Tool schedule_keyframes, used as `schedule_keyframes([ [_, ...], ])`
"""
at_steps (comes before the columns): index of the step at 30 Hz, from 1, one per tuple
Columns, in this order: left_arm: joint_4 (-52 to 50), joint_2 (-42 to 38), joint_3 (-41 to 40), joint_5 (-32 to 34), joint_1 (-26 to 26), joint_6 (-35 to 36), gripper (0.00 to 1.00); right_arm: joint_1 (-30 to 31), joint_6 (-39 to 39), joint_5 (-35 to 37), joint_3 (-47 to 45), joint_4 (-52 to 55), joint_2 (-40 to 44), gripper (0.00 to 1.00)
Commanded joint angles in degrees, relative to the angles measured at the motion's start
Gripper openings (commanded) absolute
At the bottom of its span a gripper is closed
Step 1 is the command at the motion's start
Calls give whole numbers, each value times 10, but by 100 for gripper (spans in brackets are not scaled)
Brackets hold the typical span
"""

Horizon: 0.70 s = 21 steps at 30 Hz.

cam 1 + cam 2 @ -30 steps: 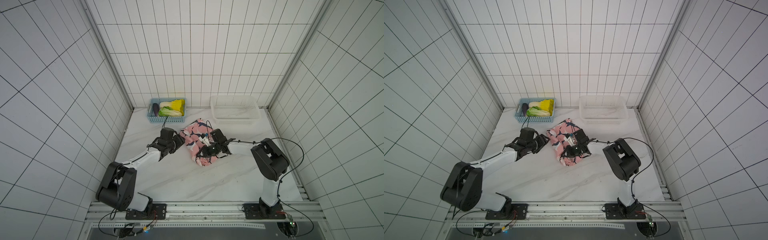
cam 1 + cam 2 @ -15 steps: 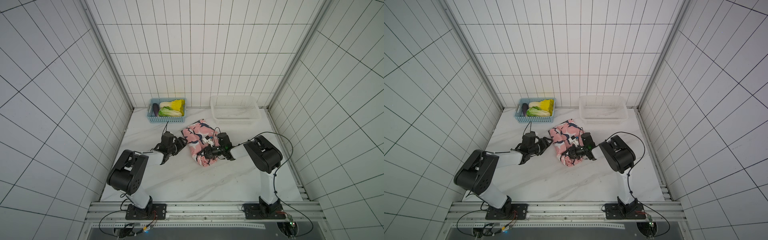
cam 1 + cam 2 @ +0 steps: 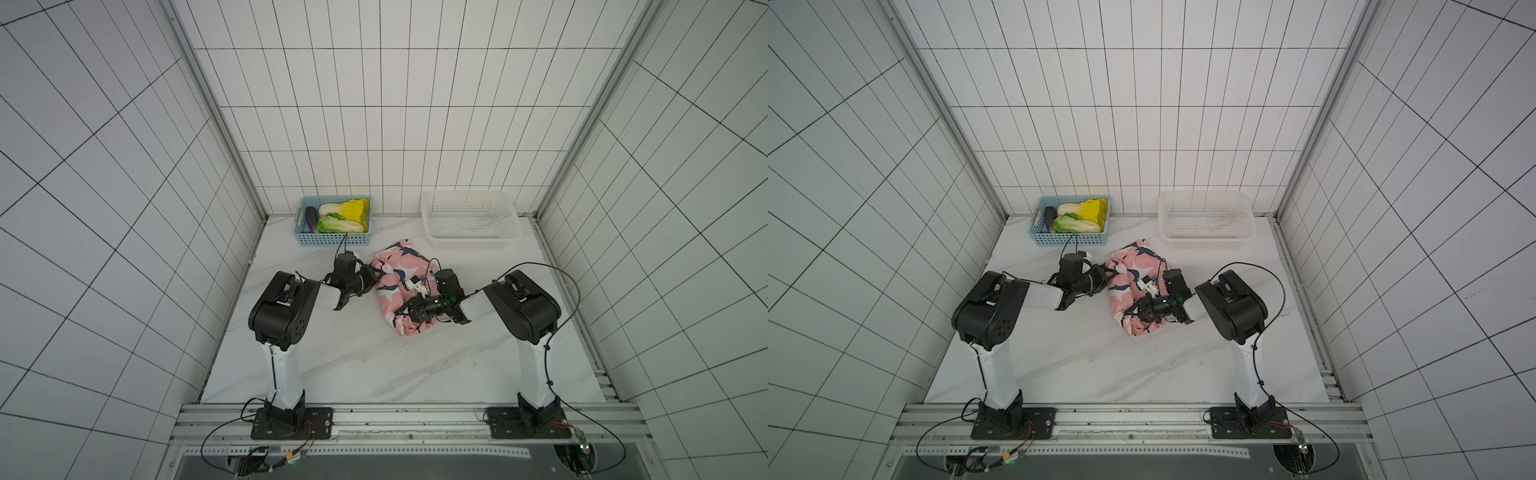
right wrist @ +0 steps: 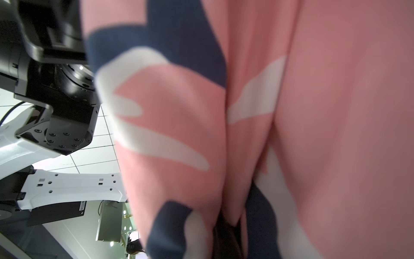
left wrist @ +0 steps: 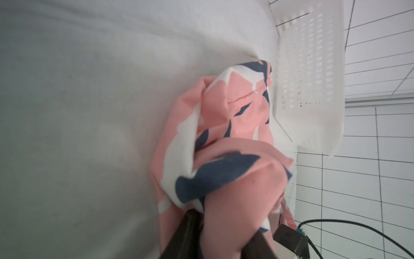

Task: Roll up the shorts
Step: Roll the shorts at the center of the board.

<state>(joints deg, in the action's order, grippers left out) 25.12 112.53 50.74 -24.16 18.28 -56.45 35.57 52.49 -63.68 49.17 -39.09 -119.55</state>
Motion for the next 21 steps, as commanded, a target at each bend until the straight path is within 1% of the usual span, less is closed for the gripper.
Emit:
schedule_keyframes([
  [1, -39, 0, 17, 8, 0, 5, 7, -10, -62, 15, -16, 109, 17, 33],
  [3, -69, -21, 19, 28, 2, 13, 0, -22, -125, 56, -12, 231, 57, 45],
  [4, -90, -34, 20, 37, 5, 18, 0, -28, -163, 77, -7, 293, 79, 48],
  [5, -120, -49, 23, 55, 9, 29, 0, -32, -207, 117, 3, 377, 109, 52],
  [7, -174, -69, 35, 84, 18, 40, 0, -28, -297, 229, 38, 549, 164, 57],
  [8, -195, -76, 40, 93, 22, 40, 0, -20, -337, 301, 62, 624, 190, 59],
  [9, -208, -83, 43, 98, 26, 39, 0, -12, -361, 373, 79, 685, 215, 62],
  [11, -231, -94, 42, 116, 34, 35, 0, 6, -393, 478, 107, 753, 259, 67],
  [12, -245, -100, 44, 125, 40, 32, 0, 22, -404, 536, 121, 778, 279, 74],
  [14, -264, -105, 45, 136, 46, 21, 0, 64, -428, 615, 150, 804, 304, 80],
  [15, -271, -106, 46, 138, 48, 13, 0, 88, -435, 645, 167, 815, 309, 87],
  [17, -292, -103, 52, 140, 50, -1, 0, 134, -446, 672, 193, 822, 307, 88],
  [19, -313, -103, 61, 147, 52, -10, 0, 185, -452, 707, 210, 806, 293, 88],
  [21, -320, -105, 61, 150, 53, -16, 0, 222, -456, 717, 215, 772, 276, 88],
])
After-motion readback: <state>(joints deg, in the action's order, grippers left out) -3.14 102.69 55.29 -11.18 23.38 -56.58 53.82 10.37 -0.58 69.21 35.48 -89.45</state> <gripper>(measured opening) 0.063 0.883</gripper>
